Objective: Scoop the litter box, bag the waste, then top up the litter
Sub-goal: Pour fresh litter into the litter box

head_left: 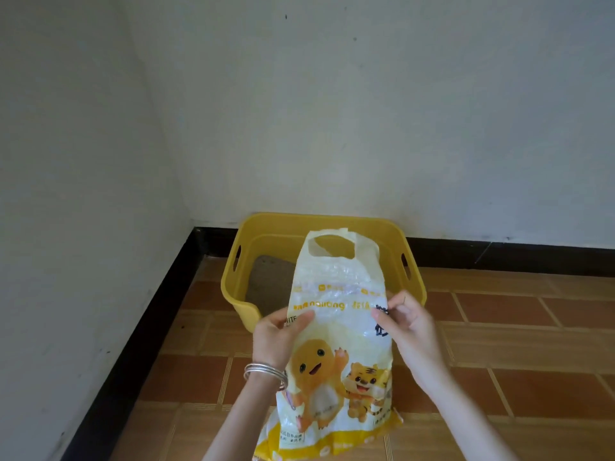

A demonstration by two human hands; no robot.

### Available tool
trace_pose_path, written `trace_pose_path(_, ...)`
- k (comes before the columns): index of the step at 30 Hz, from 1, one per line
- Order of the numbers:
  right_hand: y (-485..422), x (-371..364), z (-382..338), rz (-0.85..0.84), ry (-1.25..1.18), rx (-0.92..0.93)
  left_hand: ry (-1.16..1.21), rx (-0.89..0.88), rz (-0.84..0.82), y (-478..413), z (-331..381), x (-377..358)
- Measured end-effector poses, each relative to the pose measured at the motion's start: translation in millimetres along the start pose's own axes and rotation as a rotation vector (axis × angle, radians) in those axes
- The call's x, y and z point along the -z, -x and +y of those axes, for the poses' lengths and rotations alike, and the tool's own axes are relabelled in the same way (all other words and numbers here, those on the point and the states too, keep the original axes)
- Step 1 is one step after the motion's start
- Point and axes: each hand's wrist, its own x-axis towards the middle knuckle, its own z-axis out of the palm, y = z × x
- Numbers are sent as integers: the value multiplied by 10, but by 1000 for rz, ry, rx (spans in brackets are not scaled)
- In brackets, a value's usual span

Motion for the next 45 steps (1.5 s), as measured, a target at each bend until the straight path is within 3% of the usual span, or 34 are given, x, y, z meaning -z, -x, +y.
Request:
trace_pose_path(11, 239, 154, -52, -51, 56, 14, 17, -140, -177, -66, 382, 52)
trace_pose_path(18, 147, 135, -1, -136, 134, 19, -351, -362, -454, -562, 960, -323)
trace_pose_path(23, 73, 243, 2, -198, 170, 8, -449, -348, -638, -772, 962, -431)
trace_pose_path(28, -98, 319, -51, -221, 174, -37, -255, -401, -533, -764, 867, -392)
trace_pose_path(33, -501, 303, -223, -116, 170, 10, -178, -428, -469, -825, 957, -299)
trace_pose_path(42, -1068, 165, -472, -370, 344, -23, -198, -461, -466, -803, 1113, -209)
trace_pose_path(45, -1088, 138, -560, -370, 314, 30, -215, -473, -448, -730, 1200, -131)
